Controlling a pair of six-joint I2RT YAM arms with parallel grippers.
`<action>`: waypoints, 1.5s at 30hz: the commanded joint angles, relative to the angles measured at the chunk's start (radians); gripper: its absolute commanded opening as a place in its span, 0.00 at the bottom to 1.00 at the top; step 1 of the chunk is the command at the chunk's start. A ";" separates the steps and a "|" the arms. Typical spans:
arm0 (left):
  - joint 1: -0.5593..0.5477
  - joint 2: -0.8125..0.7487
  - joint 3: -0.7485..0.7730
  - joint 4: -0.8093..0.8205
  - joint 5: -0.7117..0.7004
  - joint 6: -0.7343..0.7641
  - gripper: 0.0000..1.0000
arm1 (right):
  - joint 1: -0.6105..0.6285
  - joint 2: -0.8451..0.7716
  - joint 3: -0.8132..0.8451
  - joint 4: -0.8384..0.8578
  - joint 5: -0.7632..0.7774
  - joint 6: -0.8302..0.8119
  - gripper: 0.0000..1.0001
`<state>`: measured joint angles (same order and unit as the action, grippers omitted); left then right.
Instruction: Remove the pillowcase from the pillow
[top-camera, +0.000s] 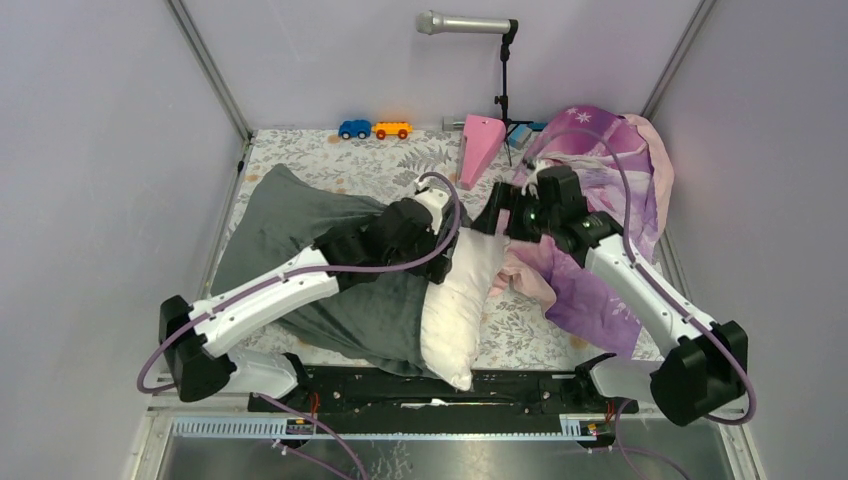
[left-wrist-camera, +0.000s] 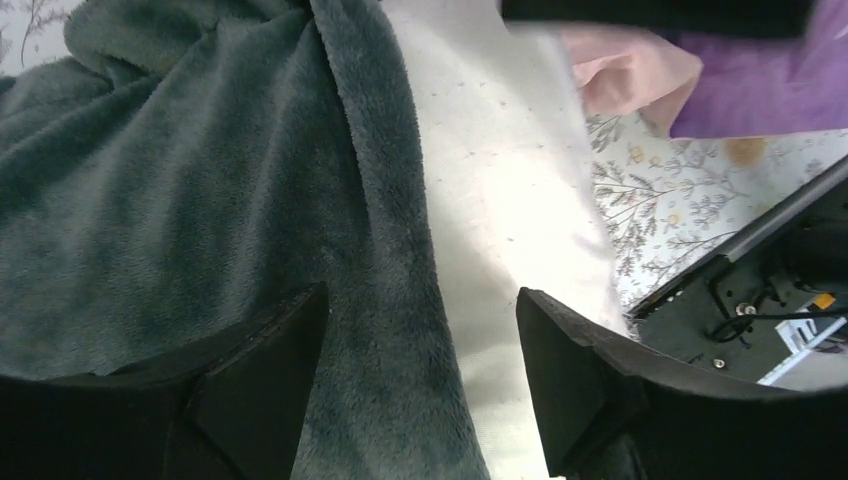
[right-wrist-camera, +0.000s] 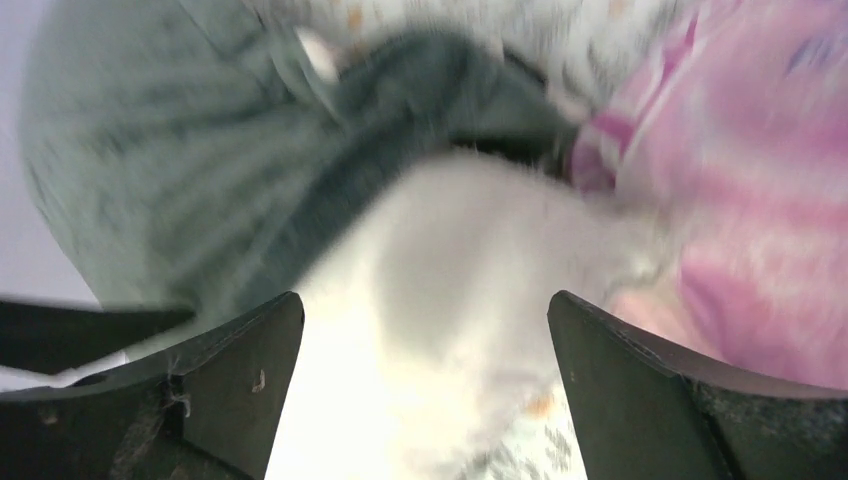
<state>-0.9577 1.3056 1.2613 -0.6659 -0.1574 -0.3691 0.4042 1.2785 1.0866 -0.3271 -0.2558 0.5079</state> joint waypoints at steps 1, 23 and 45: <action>-0.003 0.022 0.012 0.009 -0.084 -0.023 0.74 | 0.031 -0.097 -0.123 -0.104 -0.143 -0.017 0.99; 0.342 -0.149 -0.260 -0.018 -0.248 -0.251 0.21 | 0.220 -0.026 -0.133 0.015 0.077 0.026 0.00; 0.651 -0.374 -0.225 -0.110 -0.356 -0.093 0.27 | 0.027 -0.400 -0.230 0.051 0.501 0.038 0.00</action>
<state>-0.3180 0.9398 1.0061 -0.7757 -0.5148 -0.5392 0.4576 0.8600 0.8536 -0.3923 0.2176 0.5808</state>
